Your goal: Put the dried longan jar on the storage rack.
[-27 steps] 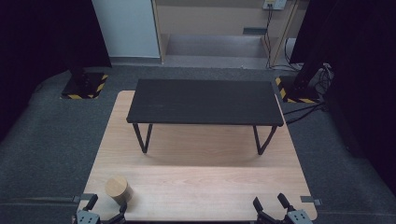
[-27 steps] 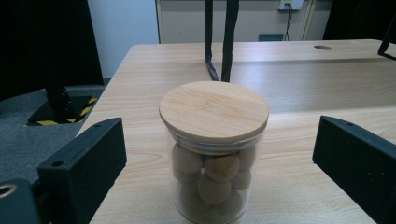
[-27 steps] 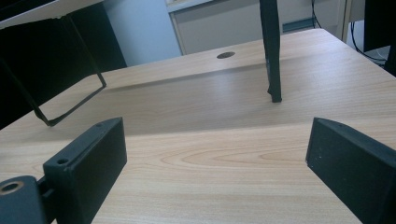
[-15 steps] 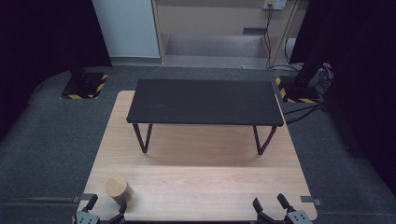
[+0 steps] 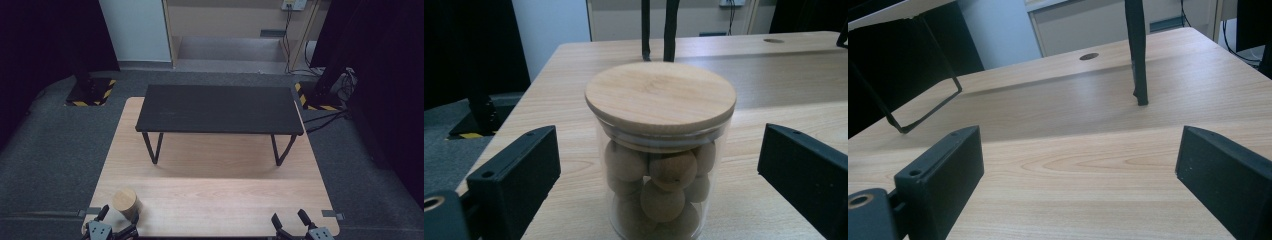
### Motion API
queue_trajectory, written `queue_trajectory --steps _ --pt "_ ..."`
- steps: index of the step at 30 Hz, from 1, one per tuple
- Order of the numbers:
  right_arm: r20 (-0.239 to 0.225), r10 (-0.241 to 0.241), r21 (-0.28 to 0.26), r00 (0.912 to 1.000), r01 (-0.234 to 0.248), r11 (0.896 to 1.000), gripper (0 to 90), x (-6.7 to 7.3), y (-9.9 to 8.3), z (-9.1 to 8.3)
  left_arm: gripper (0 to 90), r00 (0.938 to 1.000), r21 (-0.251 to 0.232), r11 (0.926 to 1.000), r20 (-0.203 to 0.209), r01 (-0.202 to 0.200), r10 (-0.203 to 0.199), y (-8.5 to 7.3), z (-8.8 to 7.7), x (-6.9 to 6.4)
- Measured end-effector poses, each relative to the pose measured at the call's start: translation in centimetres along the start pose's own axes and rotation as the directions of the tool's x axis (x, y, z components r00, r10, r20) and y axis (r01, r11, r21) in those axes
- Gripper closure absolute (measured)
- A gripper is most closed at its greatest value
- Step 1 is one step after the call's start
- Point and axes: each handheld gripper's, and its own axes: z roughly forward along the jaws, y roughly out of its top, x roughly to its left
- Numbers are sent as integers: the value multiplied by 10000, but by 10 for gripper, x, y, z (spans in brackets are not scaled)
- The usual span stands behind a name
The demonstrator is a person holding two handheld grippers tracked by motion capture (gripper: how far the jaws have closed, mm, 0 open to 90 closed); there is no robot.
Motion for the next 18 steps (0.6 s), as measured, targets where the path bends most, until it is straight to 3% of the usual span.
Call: queue_trajectory --steps 11,16,18 --pt "145 79 160 9999 -81 9998 55 -1 -1 1 39 9996 158 9997 189 -188 185 -5 21 5" --pt "200 95 176 9998 -98 9998 56 -1 -1 2 119 9995 96 9997 209 -219 217 -7 24 10" --pt "227 93 190 9997 -97 9998 56 -1 0 2 153 9988 86 9997 447 -212 208 -7 23 14"
